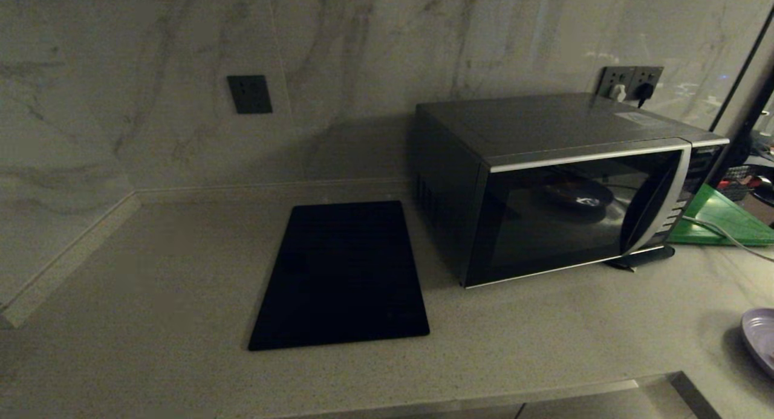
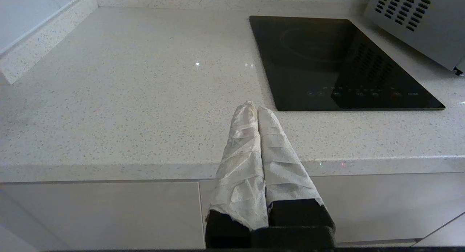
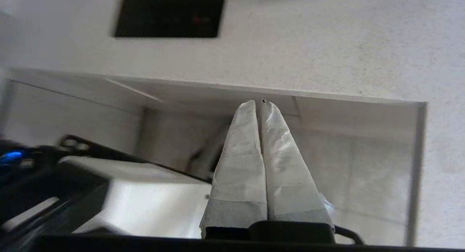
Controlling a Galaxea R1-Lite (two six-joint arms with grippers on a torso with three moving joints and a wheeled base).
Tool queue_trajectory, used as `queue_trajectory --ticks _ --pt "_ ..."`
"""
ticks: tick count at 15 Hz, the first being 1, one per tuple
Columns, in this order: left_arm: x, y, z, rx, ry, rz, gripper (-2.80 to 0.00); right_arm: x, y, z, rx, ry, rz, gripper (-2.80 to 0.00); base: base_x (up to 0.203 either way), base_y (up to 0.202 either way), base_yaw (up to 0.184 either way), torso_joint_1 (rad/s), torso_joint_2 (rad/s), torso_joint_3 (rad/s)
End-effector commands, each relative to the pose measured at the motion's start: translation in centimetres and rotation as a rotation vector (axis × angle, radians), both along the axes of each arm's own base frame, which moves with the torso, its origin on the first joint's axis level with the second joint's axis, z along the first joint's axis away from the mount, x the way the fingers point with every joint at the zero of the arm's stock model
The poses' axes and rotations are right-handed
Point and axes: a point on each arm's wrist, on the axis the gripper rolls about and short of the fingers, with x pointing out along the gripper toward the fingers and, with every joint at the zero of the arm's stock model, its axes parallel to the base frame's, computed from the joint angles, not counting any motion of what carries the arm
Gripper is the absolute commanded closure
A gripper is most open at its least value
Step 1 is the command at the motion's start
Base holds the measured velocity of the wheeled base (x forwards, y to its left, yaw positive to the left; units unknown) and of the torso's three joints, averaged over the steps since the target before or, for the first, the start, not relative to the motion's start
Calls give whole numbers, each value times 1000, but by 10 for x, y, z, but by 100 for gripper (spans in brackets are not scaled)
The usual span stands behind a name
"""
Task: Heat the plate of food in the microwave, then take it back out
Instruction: Close the microwave oven
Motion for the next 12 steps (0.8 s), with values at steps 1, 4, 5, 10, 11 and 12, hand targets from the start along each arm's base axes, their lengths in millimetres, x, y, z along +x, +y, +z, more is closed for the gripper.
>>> queue_trajectory --ticks 1,4,5,10,11,12 --pt "0 0 0 -1 1 1 0 49 27 -11 -101 97 -33 0 0 0 0 0 0 0" --pt "0 0 0 -1 1 1 0 126 73 -33 -221 78 -206 0 0 0 0 0 0 0" --pt "0 0 0 -1 1 1 0 151 87 -42 -247 63 -262 0 0 0 0 0 0 0" --pt "0 0 0 -1 1 1 0 219 129 -47 -185 -12 -438 0 0 0 0 0 0 0" --pt "0 0 0 -1 1 1 0 221 130 -48 -186 -10 -439 0 0 0 0 0 0 0" --pt "0 0 0 0 1 1 0 223 131 -48 -184 -11 -440 0 0 0 0 0 0 0"
